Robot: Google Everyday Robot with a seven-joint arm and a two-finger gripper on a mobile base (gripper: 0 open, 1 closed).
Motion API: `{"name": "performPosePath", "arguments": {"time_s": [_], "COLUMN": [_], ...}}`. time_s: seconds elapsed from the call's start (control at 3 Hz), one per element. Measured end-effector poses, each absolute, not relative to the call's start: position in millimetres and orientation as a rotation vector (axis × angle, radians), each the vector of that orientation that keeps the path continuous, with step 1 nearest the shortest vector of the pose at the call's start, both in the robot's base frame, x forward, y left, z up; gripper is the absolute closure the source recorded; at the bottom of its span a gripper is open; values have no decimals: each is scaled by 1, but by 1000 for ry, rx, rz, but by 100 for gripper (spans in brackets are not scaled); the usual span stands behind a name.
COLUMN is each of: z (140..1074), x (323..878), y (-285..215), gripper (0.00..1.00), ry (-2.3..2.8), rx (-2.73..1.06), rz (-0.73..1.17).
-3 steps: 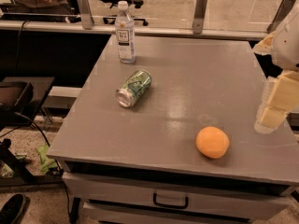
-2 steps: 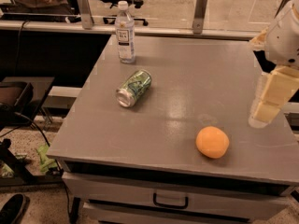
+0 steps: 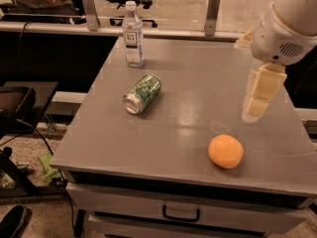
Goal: Move green can near blue plastic bottle
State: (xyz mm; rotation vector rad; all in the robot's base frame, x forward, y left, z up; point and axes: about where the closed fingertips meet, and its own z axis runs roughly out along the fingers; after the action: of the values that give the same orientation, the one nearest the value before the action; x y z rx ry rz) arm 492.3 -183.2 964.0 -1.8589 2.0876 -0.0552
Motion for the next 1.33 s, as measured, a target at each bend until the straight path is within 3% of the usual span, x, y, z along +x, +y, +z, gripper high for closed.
{"name": "performPosePath", "arguments": {"time_s": [1.33], "z": [939], "x": [587], "y": [-93], "gripper": [0], "ry": [1670], "rx": [-2230], "rz": [28]}}
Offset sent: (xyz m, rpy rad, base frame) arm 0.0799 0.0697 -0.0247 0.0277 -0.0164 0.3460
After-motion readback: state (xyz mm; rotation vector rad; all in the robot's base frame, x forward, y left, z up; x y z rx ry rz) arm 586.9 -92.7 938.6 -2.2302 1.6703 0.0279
